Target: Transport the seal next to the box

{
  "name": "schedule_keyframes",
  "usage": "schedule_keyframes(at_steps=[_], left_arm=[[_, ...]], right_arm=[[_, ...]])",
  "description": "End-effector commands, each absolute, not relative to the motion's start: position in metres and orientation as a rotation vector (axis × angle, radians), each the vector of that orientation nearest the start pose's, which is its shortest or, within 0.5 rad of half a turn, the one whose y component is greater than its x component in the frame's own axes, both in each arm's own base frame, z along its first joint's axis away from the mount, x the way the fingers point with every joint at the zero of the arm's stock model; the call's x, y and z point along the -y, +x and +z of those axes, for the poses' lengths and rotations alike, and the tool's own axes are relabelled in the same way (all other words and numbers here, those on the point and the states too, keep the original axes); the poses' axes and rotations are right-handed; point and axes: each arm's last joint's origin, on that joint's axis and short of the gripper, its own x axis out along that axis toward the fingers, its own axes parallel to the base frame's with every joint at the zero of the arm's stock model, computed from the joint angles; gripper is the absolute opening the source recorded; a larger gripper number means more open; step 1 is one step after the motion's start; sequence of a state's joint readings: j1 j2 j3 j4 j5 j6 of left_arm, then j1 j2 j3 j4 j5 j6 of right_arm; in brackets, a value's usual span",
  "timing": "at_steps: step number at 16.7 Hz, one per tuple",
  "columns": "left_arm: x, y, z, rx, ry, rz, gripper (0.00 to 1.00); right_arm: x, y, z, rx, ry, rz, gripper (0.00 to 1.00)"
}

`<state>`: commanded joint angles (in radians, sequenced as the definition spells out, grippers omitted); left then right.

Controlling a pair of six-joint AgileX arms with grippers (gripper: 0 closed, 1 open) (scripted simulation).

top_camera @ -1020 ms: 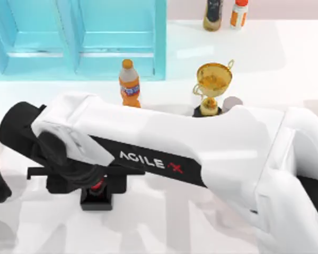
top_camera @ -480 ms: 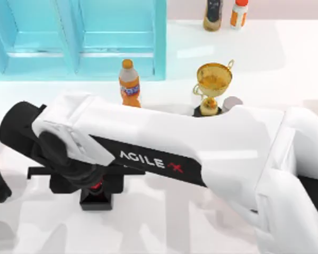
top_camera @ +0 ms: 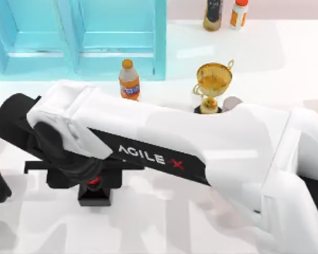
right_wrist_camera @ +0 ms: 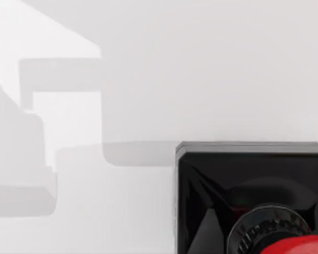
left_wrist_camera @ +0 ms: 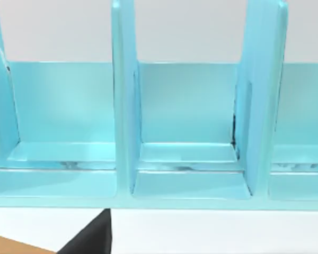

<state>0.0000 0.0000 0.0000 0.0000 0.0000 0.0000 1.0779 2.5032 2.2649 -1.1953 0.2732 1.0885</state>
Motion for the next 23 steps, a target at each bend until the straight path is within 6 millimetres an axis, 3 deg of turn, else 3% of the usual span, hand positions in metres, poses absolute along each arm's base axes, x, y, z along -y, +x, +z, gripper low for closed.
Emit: schedule_keyframes(at_steps=[4,10,13,17,20,23], left_arm=[[0.001,0.106,0.16,0.0,0.0,0.0,1.0],[0.001,0.106,0.16,0.0,0.0,0.0,1.0],[0.001,0.106,0.16,0.0,0.0,0.0,1.0],[0.001,0.106,0.16,0.0,0.0,0.0,1.0],[0.001,0.106,0.16,0.0,0.0,0.0,1.0],[0.001,0.106,0.16,0.0,0.0,0.0,1.0]], right_arm=[[-0.443,0.238,0.191,-1.271,0.006,-0.007,0.0],[-0.442,0.238,0.195,-1.27,0.008,-0.005,0.0],[-0.428,0.246,0.208,-1.28,0.007,0.008,0.0],[-0.369,0.265,0.248,-1.309,0.004,0.029,0.0],[-0.296,0.271,0.283,-1.327,0.001,0.038,0.0],[-0.211,0.257,0.308,-1.333,-0.002,0.04,0.0]])
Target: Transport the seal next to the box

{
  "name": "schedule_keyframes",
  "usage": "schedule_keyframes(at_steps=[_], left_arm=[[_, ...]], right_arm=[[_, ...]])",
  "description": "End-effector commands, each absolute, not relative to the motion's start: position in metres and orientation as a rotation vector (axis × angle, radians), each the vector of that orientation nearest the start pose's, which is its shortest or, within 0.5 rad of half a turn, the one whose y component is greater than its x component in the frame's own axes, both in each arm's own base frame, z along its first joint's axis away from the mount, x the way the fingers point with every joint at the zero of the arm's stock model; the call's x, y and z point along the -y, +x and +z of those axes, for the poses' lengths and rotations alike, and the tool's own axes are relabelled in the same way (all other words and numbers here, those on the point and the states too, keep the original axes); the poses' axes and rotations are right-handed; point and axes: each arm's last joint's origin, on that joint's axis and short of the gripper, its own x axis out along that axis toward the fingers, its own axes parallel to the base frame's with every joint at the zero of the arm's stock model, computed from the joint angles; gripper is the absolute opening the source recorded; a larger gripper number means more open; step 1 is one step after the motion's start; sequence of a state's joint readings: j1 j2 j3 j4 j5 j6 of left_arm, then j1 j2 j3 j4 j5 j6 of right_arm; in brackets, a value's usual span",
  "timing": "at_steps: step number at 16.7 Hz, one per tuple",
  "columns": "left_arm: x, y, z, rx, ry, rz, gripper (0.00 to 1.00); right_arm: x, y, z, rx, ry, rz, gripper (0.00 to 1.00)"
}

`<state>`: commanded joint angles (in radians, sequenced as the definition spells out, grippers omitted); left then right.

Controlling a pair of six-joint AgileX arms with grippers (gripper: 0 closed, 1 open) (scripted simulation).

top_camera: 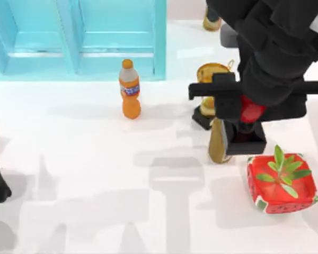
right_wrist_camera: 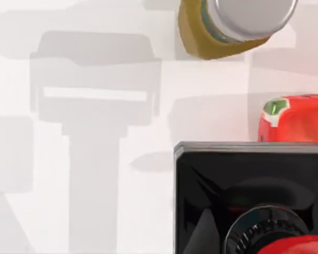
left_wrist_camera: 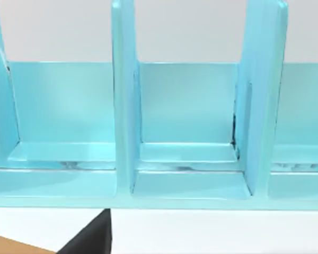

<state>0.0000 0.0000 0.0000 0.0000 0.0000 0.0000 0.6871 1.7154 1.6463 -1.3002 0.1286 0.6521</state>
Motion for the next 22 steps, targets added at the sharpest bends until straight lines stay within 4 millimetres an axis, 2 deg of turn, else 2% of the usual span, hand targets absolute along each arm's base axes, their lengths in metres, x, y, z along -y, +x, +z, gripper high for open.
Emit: schedule_keyframes(at_steps=[2,4,6,8,12,18,22], left_arm=[[0.001,0.106,0.16,0.0,0.0,0.0,1.0],[0.001,0.106,0.16,0.0,0.0,0.0,1.0],[0.001,0.106,0.16,0.0,0.0,0.0,1.0],[0.001,0.106,0.16,0.0,0.0,0.0,1.0],[0.001,0.106,0.16,0.0,0.0,0.0,1.0],[0.001,0.106,0.16,0.0,0.0,0.0,1.0],[0.001,0.106,0.16,0.0,0.0,0.0,1.0]], right_arm=[[-0.157,0.236,0.315,-1.328,-0.001,0.037,0.0],[-0.111,0.209,0.314,-1.315,0.003,0.032,0.0],[-0.077,0.184,0.307,-1.297,0.008,0.025,0.0],[-0.054,0.164,0.297,-1.284,0.013,0.016,0.0],[-0.035,0.144,0.286,-1.27,0.019,0.003,0.0],[-0.035,0.145,0.285,-1.271,0.018,0.003,0.0],[-0.035,0.15,0.263,-1.272,0.019,0.002,0.0]])
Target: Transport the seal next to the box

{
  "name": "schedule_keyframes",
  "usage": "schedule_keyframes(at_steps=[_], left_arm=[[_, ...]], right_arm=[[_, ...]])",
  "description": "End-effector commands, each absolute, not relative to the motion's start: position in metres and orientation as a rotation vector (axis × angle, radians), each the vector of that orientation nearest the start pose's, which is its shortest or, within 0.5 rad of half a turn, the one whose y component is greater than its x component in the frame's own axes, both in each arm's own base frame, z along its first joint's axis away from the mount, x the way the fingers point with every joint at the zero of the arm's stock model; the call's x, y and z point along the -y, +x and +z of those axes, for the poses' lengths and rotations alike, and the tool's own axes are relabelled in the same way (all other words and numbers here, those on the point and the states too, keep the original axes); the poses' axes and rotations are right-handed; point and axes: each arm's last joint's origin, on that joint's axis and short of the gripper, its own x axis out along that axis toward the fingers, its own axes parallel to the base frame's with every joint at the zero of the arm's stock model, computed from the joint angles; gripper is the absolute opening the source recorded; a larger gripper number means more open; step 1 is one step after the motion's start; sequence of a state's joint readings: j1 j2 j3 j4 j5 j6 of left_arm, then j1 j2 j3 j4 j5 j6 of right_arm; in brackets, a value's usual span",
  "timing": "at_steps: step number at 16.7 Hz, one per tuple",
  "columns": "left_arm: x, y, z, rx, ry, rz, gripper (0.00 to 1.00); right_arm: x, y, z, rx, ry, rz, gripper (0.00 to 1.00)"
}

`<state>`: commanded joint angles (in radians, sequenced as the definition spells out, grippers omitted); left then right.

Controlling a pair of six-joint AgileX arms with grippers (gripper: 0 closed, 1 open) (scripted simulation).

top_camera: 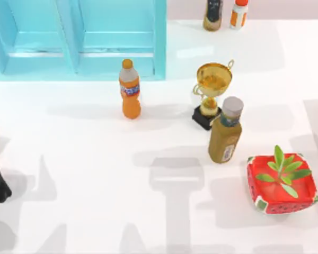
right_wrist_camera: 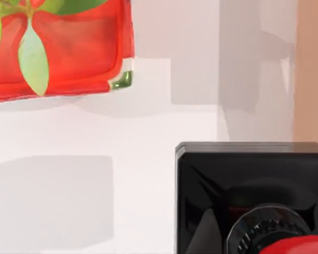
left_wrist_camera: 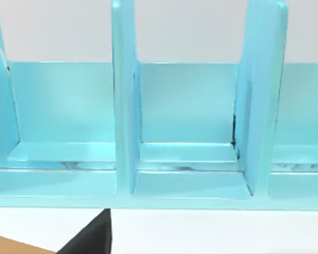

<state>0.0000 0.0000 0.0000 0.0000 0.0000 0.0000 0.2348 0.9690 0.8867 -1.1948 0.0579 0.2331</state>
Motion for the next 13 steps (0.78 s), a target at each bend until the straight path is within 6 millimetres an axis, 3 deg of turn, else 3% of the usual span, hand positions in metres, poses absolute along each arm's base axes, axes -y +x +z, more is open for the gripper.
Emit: schedule_keyframes(at_steps=[6,11,13], left_arm=[[0.001,0.106,0.16,0.0,0.0,0.0,1.0],[0.001,0.106,0.16,0.0,0.0,0.0,1.0],[0.001,0.106,0.16,0.0,0.0,0.0,1.0]], right_arm=[[-0.035,0.156,0.225,-1.268,0.019,0.004,0.0],[-0.035,0.157,0.222,-1.269,0.019,0.002,0.0],[-0.035,0.157,0.222,-1.269,0.019,0.002,0.15]])
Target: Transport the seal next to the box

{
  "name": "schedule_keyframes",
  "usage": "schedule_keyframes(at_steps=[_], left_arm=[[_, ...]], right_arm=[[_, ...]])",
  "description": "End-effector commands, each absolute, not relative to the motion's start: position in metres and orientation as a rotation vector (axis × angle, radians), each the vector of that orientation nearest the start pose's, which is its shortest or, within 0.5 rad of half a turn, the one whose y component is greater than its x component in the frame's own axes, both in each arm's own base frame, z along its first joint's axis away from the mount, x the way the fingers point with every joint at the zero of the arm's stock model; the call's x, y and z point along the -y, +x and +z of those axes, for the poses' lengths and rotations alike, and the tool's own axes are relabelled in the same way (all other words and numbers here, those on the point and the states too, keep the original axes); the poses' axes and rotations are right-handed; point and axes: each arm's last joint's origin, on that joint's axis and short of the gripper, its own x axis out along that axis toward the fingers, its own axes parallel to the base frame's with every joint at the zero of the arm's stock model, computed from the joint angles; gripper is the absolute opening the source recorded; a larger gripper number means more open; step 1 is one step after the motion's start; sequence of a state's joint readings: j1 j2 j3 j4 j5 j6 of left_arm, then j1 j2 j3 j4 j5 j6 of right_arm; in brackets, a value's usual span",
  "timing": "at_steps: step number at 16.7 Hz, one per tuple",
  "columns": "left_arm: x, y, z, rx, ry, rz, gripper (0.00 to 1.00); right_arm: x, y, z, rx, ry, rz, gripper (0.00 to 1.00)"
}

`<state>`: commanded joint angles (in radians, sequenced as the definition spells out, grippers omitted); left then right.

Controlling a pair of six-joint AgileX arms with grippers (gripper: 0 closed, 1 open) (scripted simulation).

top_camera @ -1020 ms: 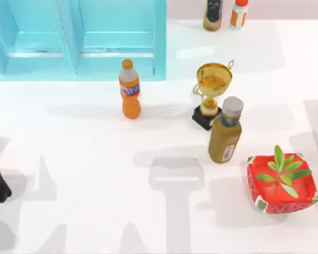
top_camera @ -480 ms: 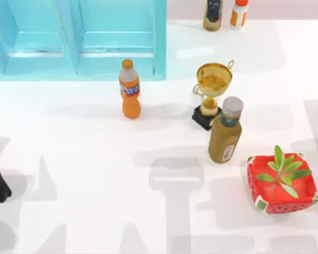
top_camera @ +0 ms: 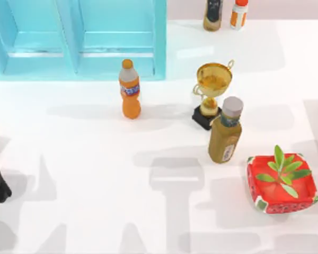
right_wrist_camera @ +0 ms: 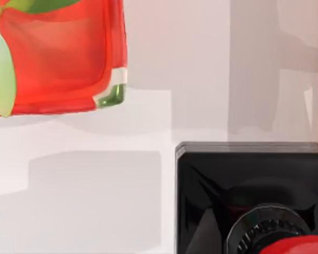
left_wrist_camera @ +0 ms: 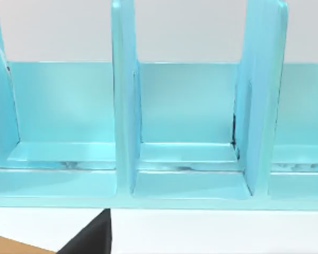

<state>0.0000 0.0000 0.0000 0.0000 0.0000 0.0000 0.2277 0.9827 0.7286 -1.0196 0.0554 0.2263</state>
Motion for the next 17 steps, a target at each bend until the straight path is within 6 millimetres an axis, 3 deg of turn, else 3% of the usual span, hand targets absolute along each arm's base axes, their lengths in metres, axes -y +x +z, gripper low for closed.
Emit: schedule_keyframes(at_steps=[11,17], left_arm=[[0.0012,0.1057,0.16,0.0,0.0,0.0,1.0],[0.0012,0.1057,0.16,0.0,0.0,0.0,1.0]], right_arm=[[-0.0351,0.1567,0.2215,-1.269,0.019,0.002,0.98],[-0.0351,0.1567,0.2215,-1.269,0.019,0.002,1.0]])
